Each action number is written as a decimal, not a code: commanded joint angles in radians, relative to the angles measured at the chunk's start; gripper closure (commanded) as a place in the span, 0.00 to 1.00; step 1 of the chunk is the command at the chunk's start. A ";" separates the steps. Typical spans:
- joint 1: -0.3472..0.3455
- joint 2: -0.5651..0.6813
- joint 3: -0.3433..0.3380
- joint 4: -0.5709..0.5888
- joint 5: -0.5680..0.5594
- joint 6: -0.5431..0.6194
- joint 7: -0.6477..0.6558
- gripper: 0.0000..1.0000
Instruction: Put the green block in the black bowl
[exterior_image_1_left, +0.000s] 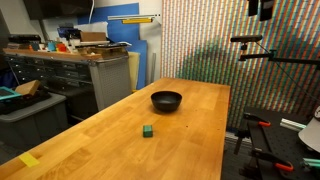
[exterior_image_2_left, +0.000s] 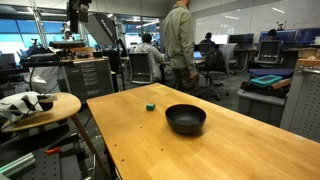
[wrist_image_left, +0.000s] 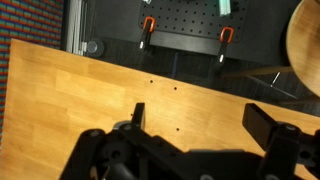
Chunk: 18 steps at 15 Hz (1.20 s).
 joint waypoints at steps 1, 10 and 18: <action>0.009 0.051 -0.021 0.018 -0.081 0.117 -0.003 0.00; 0.016 0.315 -0.104 0.088 -0.071 0.352 -0.187 0.00; 0.014 0.576 -0.093 0.184 -0.147 0.503 -0.168 0.00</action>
